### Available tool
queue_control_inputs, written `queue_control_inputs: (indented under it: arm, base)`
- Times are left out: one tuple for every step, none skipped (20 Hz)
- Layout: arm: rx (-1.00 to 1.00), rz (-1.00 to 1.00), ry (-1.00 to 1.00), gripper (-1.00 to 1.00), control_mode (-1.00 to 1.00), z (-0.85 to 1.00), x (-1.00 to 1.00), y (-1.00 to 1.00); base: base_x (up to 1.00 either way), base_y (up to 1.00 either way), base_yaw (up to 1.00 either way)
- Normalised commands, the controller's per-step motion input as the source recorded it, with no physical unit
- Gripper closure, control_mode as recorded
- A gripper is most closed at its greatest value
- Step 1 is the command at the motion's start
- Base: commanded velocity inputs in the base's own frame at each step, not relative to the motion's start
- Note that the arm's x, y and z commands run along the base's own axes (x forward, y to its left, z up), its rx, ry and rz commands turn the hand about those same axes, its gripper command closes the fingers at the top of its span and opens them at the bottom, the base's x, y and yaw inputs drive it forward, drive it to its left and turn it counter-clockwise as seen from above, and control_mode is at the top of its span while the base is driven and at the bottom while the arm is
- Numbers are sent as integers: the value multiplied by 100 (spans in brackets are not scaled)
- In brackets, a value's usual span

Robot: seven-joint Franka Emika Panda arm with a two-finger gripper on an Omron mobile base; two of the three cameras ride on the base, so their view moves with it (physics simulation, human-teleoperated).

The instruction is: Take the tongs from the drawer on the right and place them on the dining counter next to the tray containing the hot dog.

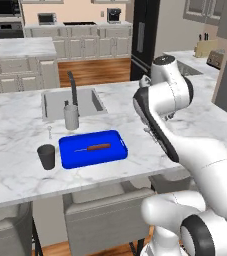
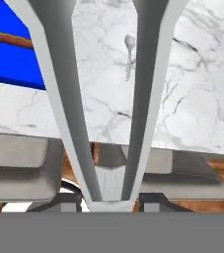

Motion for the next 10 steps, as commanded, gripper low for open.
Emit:
queue_control_inputs:
  arm:
    - [7, 3, 45, 100, -100, -34, 82, -31]
    - [7, 4, 45, 100, -100, -29, 88, -29]
    - [6, 4, 44, 100, -100, -30, 92, -24]
    - [5, 4, 42, 100, -100, -29, 95, -20]
    - [5, 2, 36, 100, -100, -33, 94, -13]
    - [5, 2, 37, 100, -100, -33, 97, -11]
    - [5, 2, 32, 100, -100, -41, 99, -6]
    - [6, 3, 26, 100, -100, -51, 99, 0]
    - [4, 4, 20, 100, -100, -66, 99, 0]
    - [5, 3, 19, 100, -100, -67, 98, 0]
  base:
    - [0, 0, 0]
    - [0, 0, 0]
    - [0, 0, 0]
    - [0, 0, 0]
    - [0, 0, 0]
    - [0, 0, 0]
    - [0, 0, 0]
    - [0, 0, 0]
    - [0, 0, 0]
    - [0, 0, 0]
